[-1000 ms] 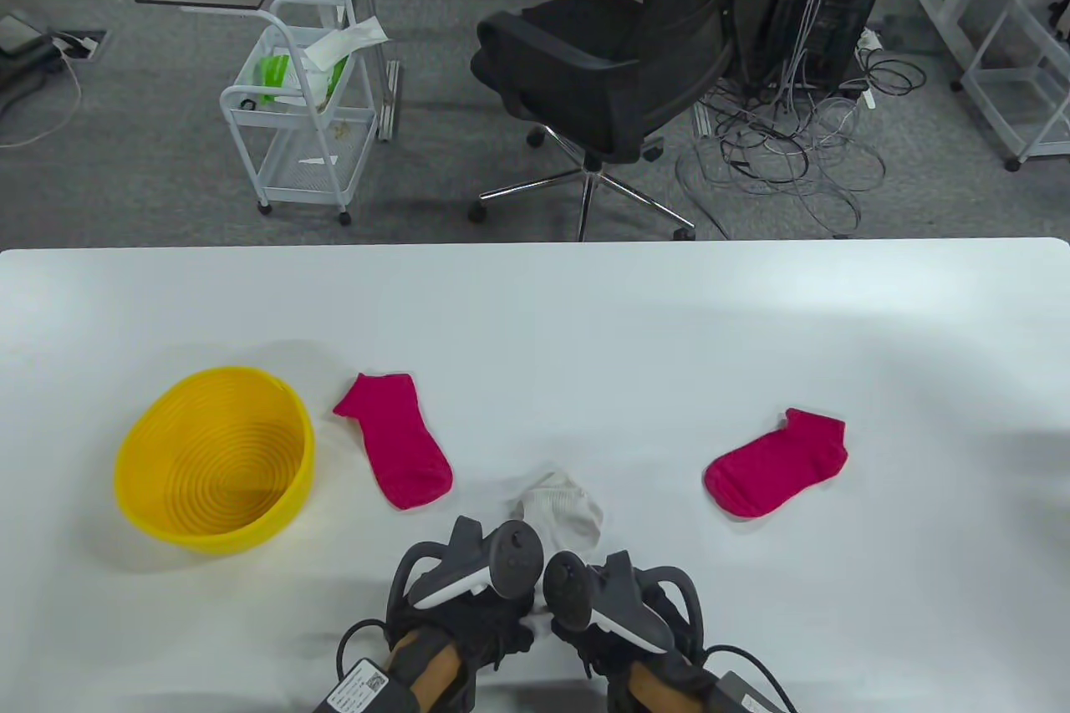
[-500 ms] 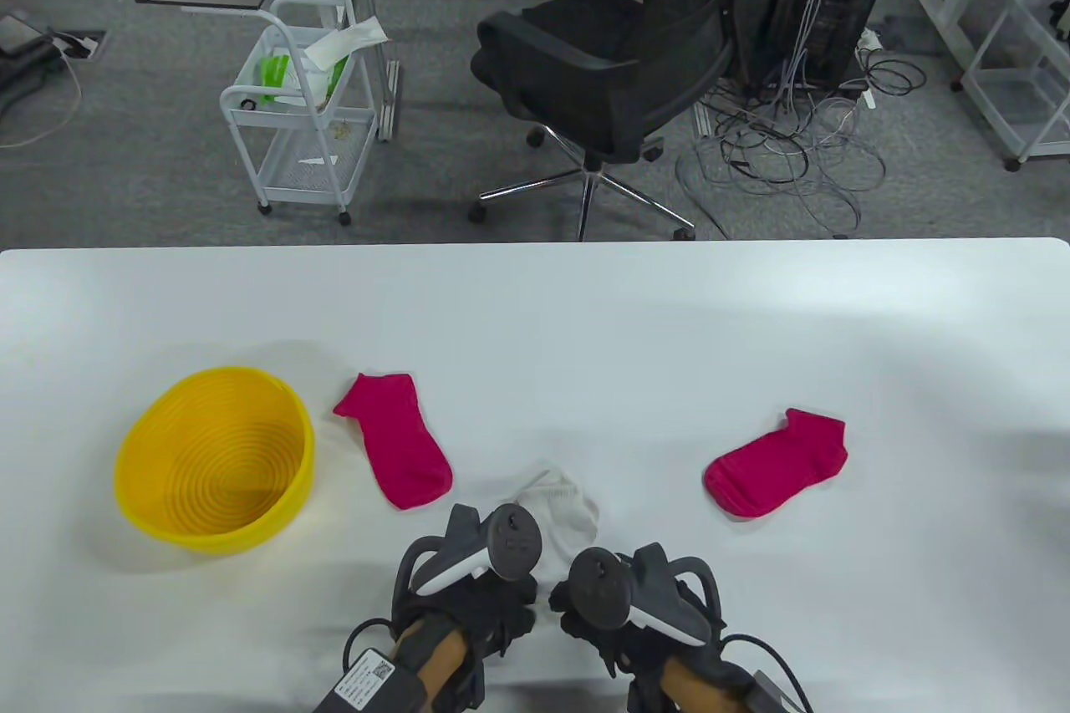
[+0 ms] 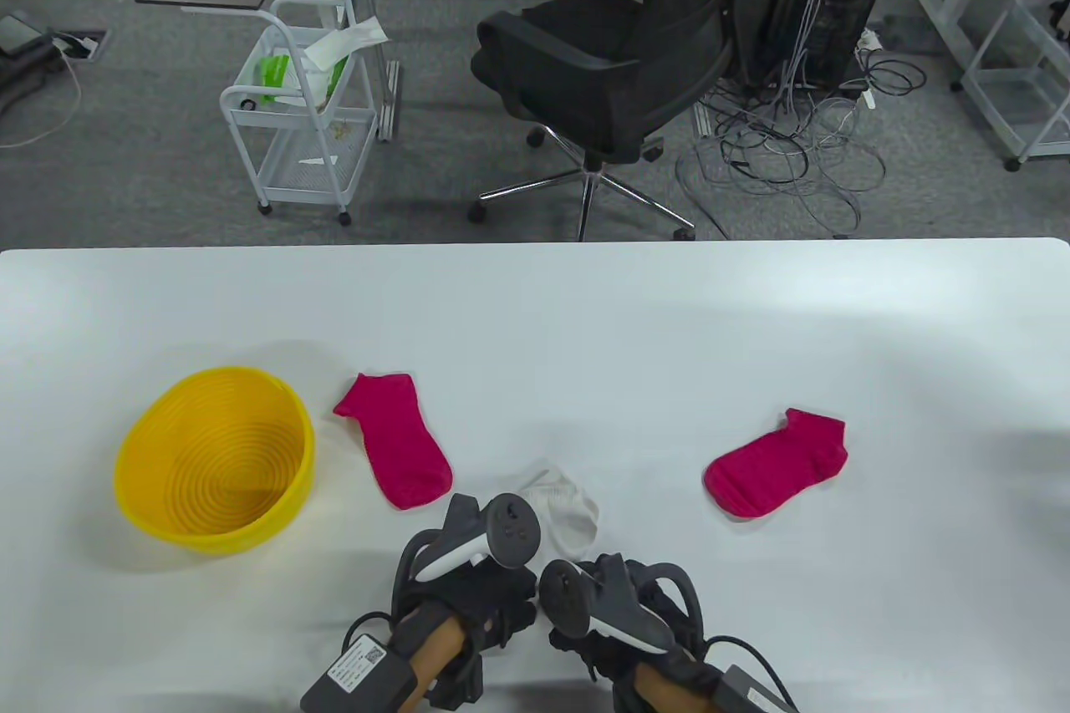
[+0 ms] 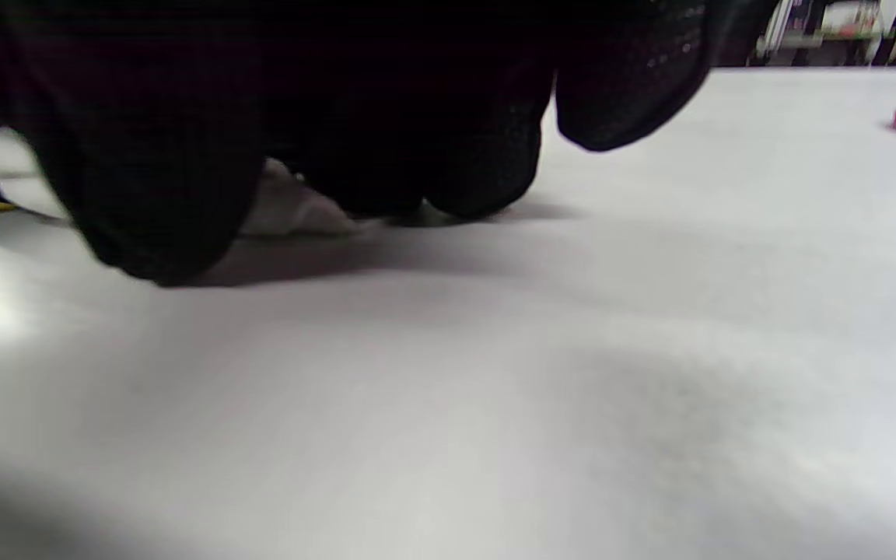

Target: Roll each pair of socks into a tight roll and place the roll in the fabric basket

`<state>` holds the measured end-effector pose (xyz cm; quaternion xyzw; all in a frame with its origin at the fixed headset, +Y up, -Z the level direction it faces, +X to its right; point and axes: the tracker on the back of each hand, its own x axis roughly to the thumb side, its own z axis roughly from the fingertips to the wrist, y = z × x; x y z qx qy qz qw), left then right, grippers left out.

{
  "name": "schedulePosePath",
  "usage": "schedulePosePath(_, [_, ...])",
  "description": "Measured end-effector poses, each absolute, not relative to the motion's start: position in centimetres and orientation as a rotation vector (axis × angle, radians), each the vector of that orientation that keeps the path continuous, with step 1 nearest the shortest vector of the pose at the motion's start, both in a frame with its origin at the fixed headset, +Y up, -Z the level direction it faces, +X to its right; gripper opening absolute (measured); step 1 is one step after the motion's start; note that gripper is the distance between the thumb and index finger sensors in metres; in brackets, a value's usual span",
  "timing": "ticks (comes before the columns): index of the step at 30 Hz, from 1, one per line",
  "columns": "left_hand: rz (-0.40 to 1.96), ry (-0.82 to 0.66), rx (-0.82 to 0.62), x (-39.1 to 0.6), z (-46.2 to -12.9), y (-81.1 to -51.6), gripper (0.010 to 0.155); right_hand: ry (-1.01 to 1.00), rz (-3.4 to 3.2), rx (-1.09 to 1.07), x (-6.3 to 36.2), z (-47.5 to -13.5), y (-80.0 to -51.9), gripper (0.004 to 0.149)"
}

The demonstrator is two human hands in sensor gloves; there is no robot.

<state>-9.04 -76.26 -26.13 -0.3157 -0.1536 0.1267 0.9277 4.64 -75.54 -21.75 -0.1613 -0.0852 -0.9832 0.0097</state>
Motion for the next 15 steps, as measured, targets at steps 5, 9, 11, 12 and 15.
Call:
schedulePosePath(5, [0.328, -0.286, -0.638, -10.4, -25.7, -75.0, 0.055, -0.307, -3.119, -0.482, 4.9, -22.3, -75.5, 0.043])
schedulePosePath(9, [0.289, -0.305, -0.602, -10.6, -25.5, -74.1, 0.057, -0.389, -3.151, -0.457, 5.2, -22.7, -75.4, 0.041])
schedulePosePath(11, [0.235, -0.327, -0.608, -10.1, -25.4, -74.1, 0.059, -0.426, -3.164, -0.444, 5.4, -23.0, -75.3, 0.04])
schedulePosePath(12, [0.217, -0.336, -0.615, -9.9, -25.3, -74.2, 0.061, -0.443, -3.174, -0.437, 5.5, -23.1, -75.3, 0.04])
schedulePosePath(15, [0.152, -0.357, -0.63, -9.2, -25.2, -74.8, 0.063, -0.486, -3.194, -0.42, 5.8, -23.4, -75.3, 0.04])
